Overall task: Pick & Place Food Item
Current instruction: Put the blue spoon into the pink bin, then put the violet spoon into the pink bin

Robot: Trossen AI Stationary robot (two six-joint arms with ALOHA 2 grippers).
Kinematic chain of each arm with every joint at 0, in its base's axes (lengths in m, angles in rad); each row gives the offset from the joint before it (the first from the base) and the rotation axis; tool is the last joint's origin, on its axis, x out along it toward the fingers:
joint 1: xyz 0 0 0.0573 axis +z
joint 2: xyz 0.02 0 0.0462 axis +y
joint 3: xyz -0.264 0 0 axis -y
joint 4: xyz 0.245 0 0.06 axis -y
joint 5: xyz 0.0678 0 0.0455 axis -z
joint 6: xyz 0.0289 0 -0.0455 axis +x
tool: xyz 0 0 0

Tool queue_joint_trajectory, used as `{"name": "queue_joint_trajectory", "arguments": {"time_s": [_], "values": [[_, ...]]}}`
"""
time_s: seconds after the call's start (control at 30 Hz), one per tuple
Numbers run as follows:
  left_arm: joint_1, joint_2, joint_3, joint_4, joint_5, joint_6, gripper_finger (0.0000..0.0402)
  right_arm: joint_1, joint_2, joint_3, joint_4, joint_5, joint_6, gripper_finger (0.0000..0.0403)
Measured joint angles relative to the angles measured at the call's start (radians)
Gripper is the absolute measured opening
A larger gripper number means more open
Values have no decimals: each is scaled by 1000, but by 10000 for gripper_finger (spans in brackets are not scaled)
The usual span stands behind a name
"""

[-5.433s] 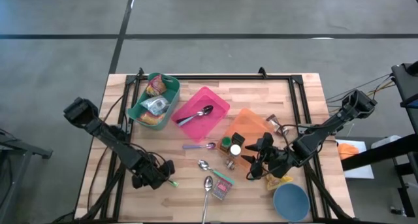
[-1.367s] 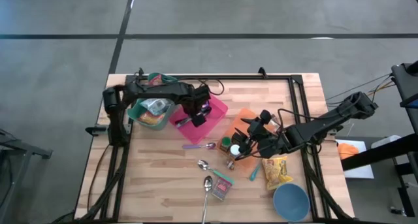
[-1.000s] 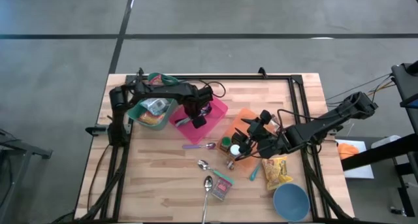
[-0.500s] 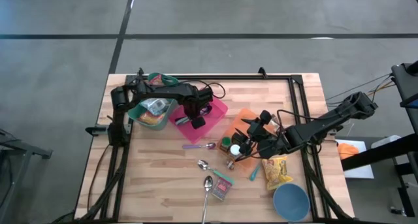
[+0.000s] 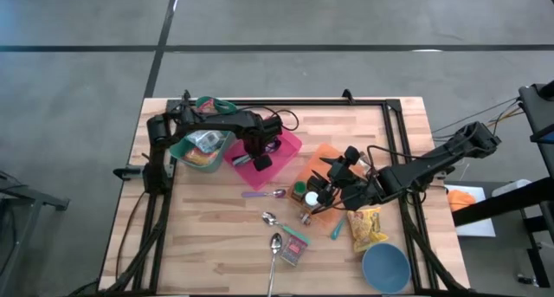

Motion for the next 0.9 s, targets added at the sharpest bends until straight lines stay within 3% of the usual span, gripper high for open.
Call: {"name": "queue_joint_trajectory", "arguments": {"time_s": [0.5, 0.73, 0.9], "values": [[0, -2, 6, -15, 0, 0, 117, 0, 0, 0, 0, -3, 0, 208], [-11, -11, 100, -134, 0, -4, 145, 0, 0, 0, 1, -7, 1, 208], [-73, -81, 105, -130, 0, 61, 149, 0, 0, 0, 1, -8, 1, 208]]}}
